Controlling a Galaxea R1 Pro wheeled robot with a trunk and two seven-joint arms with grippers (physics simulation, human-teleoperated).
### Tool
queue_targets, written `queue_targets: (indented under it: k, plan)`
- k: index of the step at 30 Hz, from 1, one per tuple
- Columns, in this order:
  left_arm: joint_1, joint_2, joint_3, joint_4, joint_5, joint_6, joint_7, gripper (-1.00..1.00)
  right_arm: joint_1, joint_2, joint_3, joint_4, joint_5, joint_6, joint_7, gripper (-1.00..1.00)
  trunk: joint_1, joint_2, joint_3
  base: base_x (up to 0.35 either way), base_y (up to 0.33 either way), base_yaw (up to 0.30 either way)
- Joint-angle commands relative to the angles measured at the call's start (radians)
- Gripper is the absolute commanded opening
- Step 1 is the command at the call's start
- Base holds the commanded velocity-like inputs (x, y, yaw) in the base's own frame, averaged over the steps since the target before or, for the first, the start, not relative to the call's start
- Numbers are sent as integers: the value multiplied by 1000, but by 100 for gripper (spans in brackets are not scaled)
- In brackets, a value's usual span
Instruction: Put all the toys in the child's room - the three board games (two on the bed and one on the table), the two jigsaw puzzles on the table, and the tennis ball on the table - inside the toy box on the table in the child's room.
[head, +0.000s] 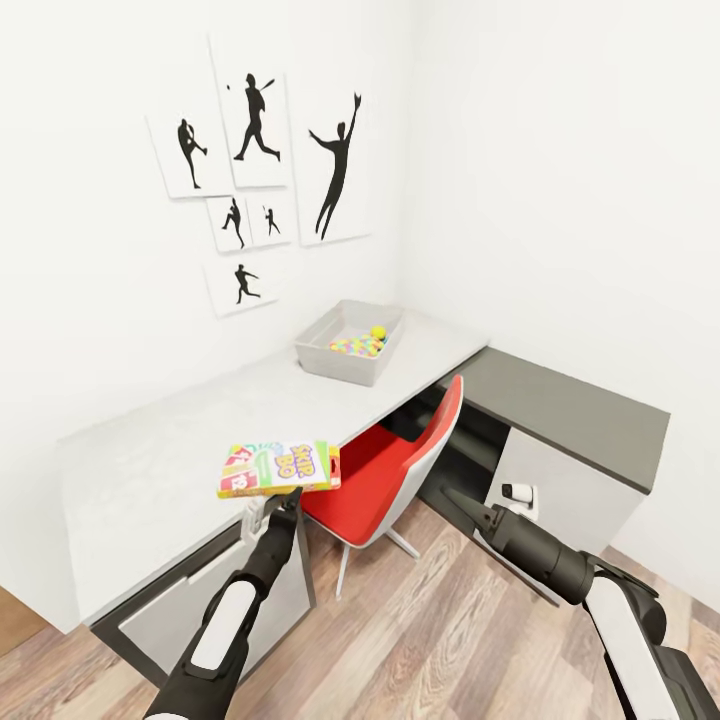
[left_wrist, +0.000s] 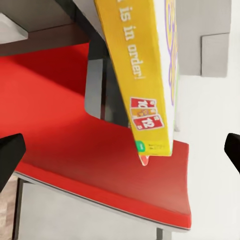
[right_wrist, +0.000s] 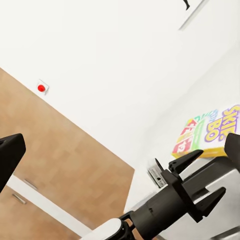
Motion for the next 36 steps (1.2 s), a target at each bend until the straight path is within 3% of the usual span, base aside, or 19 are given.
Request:
queue_targets:
  k: [1, 7, 36]
  plan:
    - [-1, -1, 5, 0, 10, 10, -5, 100, -1, 0, -1, 0, -4, 6, 0, 100, 4, -8, -4, 0, 0, 0]
    - [-1, -1, 5, 0, 9, 9, -5, 100, -1, 0, -2, 0, -4, 6, 0, 100, 27, -50, -23, 0, 0, 0]
    - [-1, -1, -12, 1, 5, 8, -7, 100, -1, 0, -2, 0, -4, 6, -2, 100, 27, -50, -23, 29, -22, 0]
